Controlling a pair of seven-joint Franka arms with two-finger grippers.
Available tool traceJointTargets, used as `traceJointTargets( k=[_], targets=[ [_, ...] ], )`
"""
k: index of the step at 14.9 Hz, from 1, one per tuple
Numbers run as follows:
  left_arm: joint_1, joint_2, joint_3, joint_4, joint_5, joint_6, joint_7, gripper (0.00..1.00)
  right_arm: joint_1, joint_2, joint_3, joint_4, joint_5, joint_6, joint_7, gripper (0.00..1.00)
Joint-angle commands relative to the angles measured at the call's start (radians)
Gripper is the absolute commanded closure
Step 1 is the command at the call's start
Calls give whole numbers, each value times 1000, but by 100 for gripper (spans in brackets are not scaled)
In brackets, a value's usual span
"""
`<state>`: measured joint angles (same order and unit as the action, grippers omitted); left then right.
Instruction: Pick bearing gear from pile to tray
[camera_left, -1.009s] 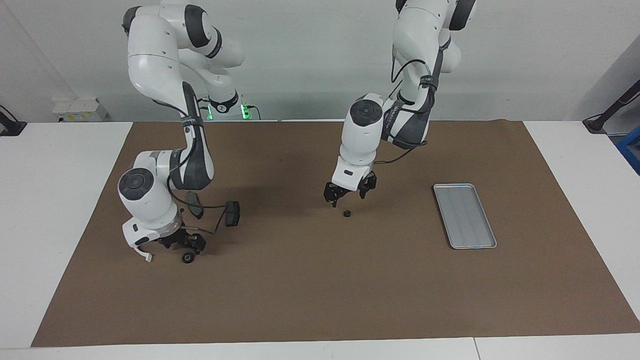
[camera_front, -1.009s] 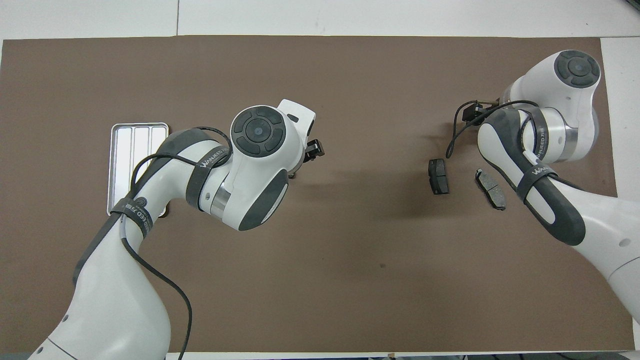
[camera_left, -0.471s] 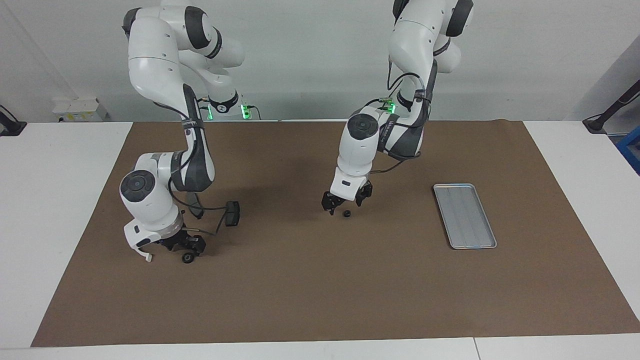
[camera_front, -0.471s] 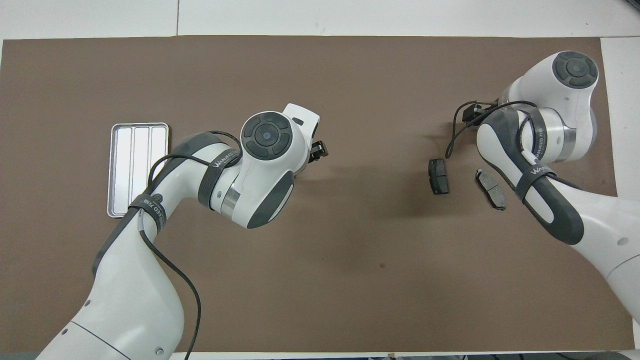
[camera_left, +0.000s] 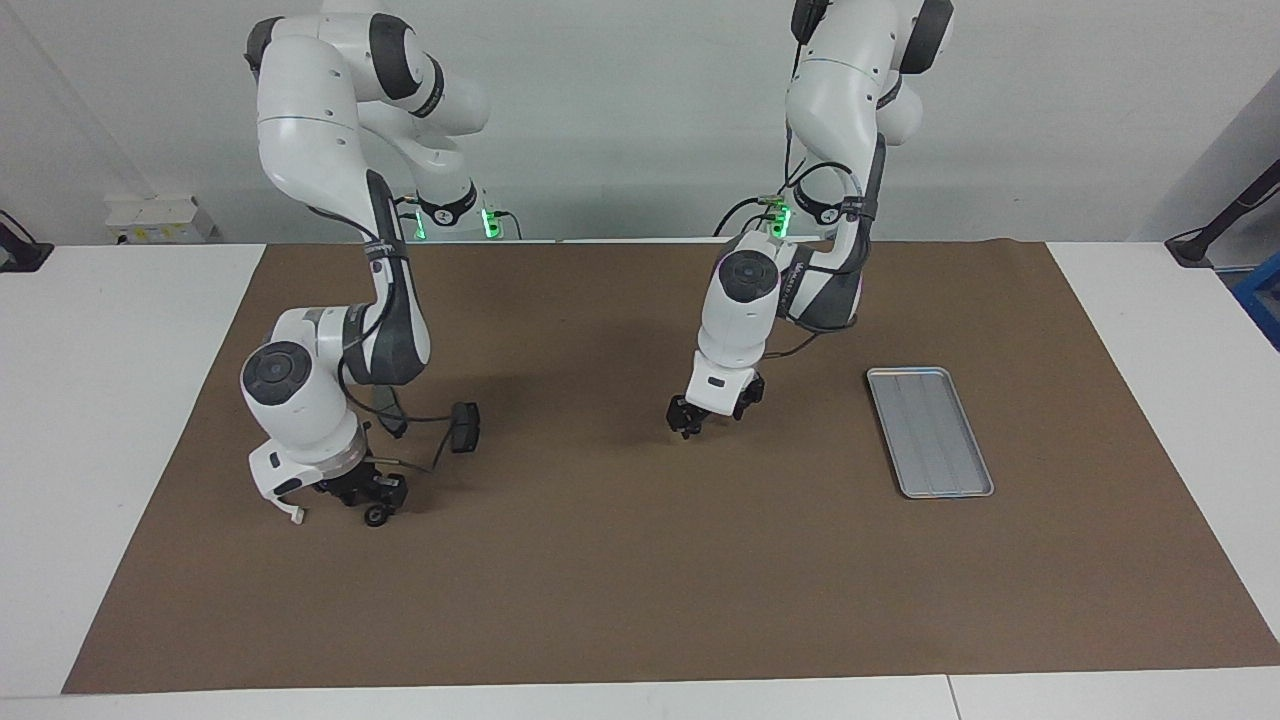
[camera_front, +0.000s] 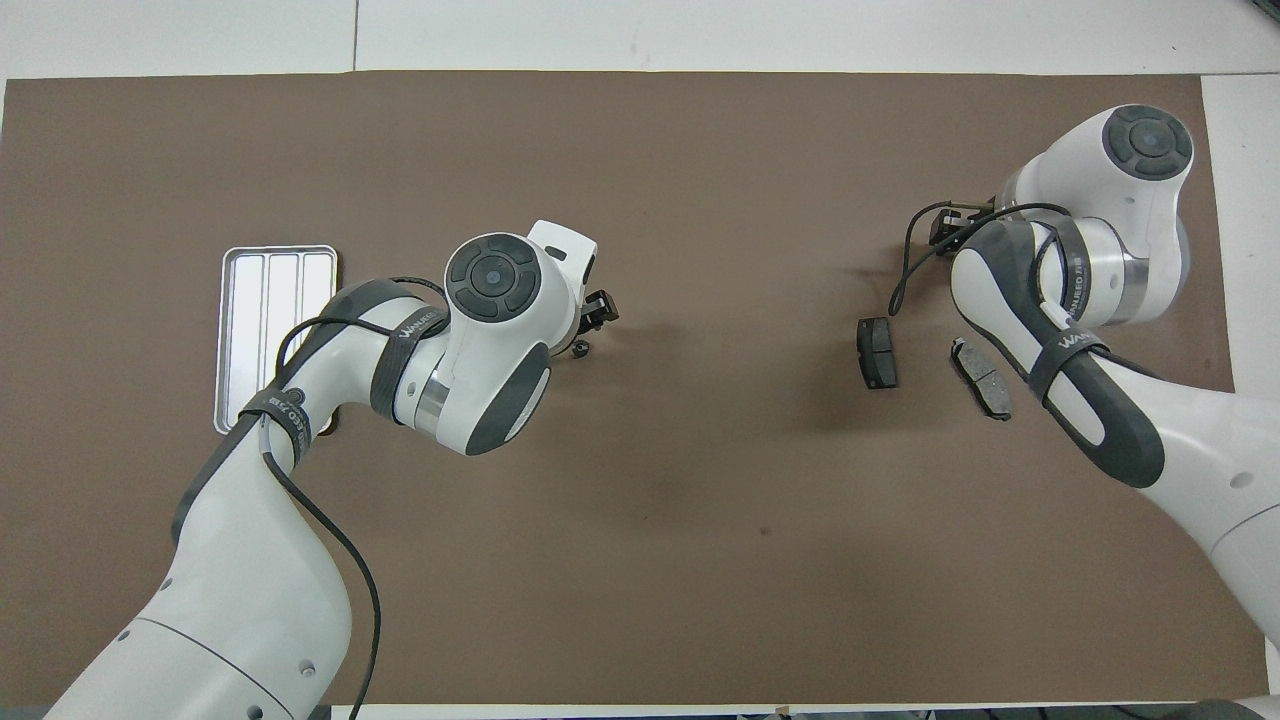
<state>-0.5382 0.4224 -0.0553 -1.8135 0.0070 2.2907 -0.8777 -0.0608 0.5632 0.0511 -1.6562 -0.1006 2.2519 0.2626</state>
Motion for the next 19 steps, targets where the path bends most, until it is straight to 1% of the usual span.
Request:
traceJointTargets(
  k=[1,2,5,6,7,8,9,11,12,13,14,15,16,17,18,19],
  targets=[
    [-32,-28,8,-41,-7,29,-27,3,-16,0,10,-17,-16,23,1,97],
    [-32,-30,8,-50,-7,45,-27,3,-16,0,10,-16,-18,18,1,100],
    [-39,-28,9,-92,-7,104,-27,4,-14,0,10,-14,-18,12,1,100],
    [-37,-28,9,-96,-7,105,-27,4,-14,0,10,-14,-16,12,3,100],
    [-36,-28,11,-98,-7,105,-26,4,-14,0,10,-16,-14,20,3,63],
    [-31,-28,11,-99,-6,107,-26,5,-16,1,10,-14,-14,24,1,52],
    [-31,-30,11,-108,-5,107,-23,5,-14,0,10,-10,-14,25,1,61],
    [-29,-33,11,-115,-5,112,-17,7,-16,10,10,-1,-16,28,-8,61],
    [-29,-33,11,-115,-4,113,-15,11,-16,11,10,3,-18,31,-8,65],
    [-29,-33,11,-115,-4,113,-14,20,-16,12,10,3,-18,38,-8,77],
    [-31,-33,12,-115,-2,113,-14,29,-16,18,10,9,-18,41,-11,77],
    [-31,-33,12,-113,7,112,-14,44,-17,27,10,22,-18,41,-19,71],
    [-31,-33,12,-113,17,110,-14,57,-17,32,12,26,-16,44,-32,57],
    [-31,-33,12,-113,25,105,-14,74,-17,34,10,26,-16,52,-32,54],
    [-29,-33,12,-110,39,101,-14,96,-19,34,12,26,-16,54,-32,45],
    [-29,-33,12,-110,56,98,-12,100,-19,34,12,26,-16,54,-32,33]
  ],
)
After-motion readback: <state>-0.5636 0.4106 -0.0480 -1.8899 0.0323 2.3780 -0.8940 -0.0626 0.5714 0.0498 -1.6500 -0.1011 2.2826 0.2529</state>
